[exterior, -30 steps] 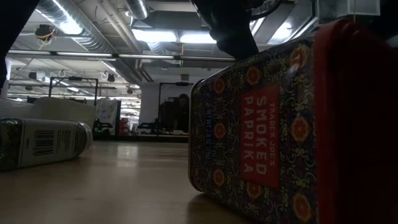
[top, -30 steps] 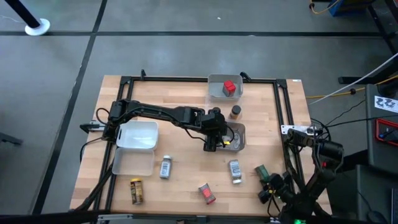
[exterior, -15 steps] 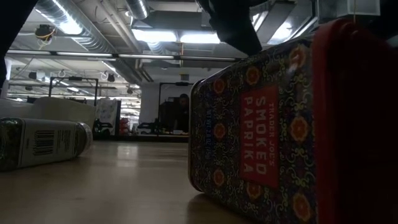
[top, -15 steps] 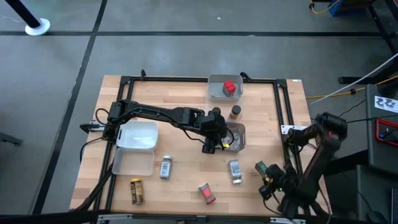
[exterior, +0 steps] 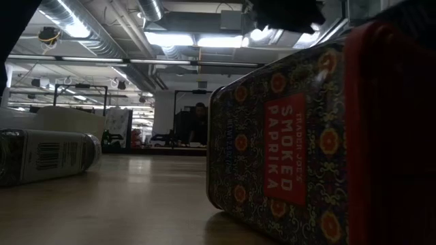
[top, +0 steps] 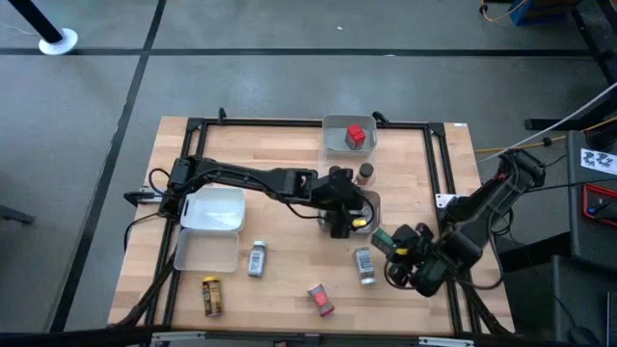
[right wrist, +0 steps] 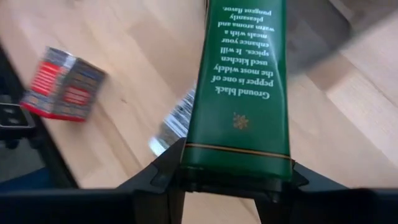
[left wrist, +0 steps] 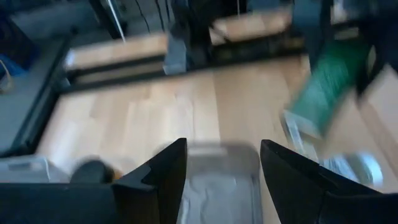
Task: Sort spices by type
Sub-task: Put the black seasoning can into the black bin
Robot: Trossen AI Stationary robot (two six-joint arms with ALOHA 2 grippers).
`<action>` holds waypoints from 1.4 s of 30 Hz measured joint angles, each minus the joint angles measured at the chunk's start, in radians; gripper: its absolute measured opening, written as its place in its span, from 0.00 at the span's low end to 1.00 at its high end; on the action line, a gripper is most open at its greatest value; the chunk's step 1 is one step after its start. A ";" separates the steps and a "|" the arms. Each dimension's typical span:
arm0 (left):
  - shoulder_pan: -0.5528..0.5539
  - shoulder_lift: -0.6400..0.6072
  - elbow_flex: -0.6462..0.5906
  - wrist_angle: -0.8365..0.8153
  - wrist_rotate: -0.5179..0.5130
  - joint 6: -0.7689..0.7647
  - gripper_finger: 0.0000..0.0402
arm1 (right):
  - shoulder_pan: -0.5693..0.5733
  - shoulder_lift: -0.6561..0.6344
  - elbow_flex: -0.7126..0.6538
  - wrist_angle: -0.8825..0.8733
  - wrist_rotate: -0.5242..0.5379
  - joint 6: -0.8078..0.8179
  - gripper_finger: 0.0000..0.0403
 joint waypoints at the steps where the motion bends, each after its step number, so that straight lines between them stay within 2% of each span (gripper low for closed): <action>1: 0.000 0.003 0.001 0.028 0.000 0.002 0.47 | -0.014 -0.001 0.000 0.022 0.000 -0.033 0.35; 5: -0.005 0.010 0.000 0.046 0.000 -0.002 0.47 | -0.057 -0.002 0.000 0.079 0.000 -0.130 0.35; 11: -0.026 0.010 0.000 -0.013 0.000 -0.019 0.47 | -0.094 -0.002 0.000 0.100 0.001 -0.208 0.35; 26: -0.077 0.038 0.000 -0.095 -0.004 -0.044 0.47 | -0.104 -0.003 0.002 0.101 0.032 -0.235 0.35; 28: -0.080 0.040 -0.001 -0.105 -0.020 -0.024 0.47 | -0.104 -0.003 0.002 0.098 0.026 -0.235 0.35; 33: -0.082 0.028 -0.001 -0.089 -0.139 -0.004 0.47 | -0.104 -0.003 0.002 0.093 -0.003 -0.234 0.34; 42: -0.081 0.026 -0.001 -0.044 -0.149 -0.023 0.47 | -0.104 -0.003 0.002 0.093 -0.029 -0.233 0.34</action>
